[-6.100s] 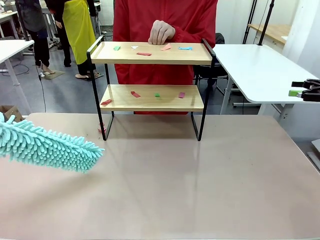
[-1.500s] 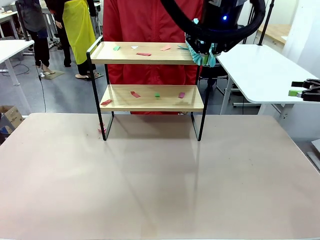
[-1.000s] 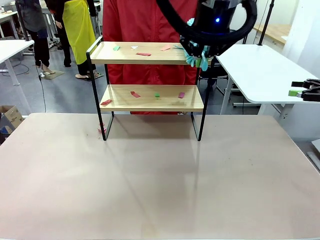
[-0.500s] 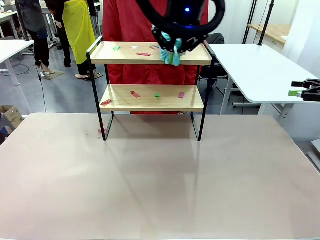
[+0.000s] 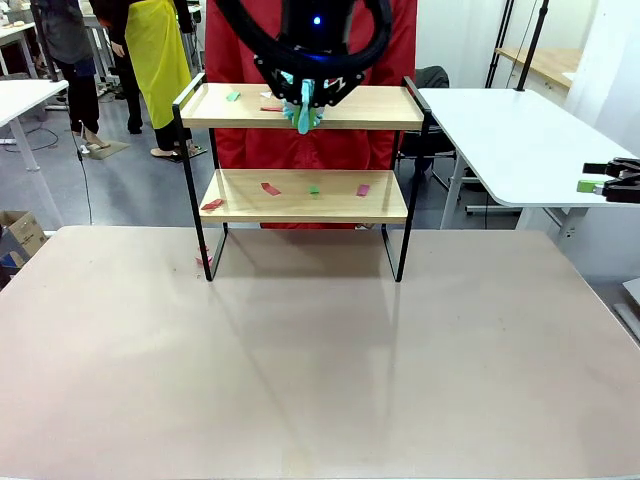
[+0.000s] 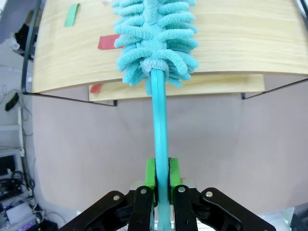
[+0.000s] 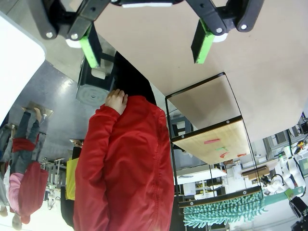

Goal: Clean the shelf.
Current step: Clean the specific section of the Shelf indicated by the human with the Duster.

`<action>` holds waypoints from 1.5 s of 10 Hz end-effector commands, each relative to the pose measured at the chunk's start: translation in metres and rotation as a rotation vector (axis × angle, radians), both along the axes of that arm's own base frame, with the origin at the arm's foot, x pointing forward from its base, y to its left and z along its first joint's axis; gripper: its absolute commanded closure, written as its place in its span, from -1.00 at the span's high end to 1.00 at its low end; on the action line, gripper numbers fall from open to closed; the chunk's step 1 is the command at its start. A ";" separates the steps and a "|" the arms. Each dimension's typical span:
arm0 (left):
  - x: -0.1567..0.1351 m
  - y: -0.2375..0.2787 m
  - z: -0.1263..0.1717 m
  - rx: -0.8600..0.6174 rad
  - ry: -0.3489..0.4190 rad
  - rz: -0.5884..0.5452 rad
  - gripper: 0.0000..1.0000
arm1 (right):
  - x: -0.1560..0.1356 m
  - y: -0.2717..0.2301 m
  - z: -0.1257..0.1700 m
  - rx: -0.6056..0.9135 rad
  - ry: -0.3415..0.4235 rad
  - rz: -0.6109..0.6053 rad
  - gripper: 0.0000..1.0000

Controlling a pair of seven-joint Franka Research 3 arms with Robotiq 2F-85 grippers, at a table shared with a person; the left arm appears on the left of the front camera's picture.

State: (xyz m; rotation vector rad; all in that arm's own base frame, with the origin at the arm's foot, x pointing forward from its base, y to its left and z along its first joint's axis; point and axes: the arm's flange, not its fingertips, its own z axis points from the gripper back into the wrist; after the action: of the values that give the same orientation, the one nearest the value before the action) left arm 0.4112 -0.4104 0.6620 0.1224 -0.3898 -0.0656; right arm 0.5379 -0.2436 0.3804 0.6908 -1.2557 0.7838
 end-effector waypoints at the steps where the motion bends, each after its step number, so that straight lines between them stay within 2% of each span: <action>1: -0.009 0.028 -0.013 0.000 0.020 -0.015 -0.74 | 0.001 0.003 0.008 -0.007 0.015 -0.016 1.00; 10: -0.018 0.119 -0.012 0.116 0.049 0.067 -0.74 | 0.001 0.003 0.008 -0.007 0.015 -0.016 1.00; 15: -0.032 0.184 -0.007 0.054 0.016 0.166 -0.74 | 0.001 0.003 0.008 -0.007 0.015 -0.016 1.00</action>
State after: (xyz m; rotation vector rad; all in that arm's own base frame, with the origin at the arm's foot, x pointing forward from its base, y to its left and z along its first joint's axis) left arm 0.3905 -0.2545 0.6611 0.2207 -0.3540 0.0603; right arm 0.5379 -0.2435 0.3803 0.6909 -1.2556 0.7839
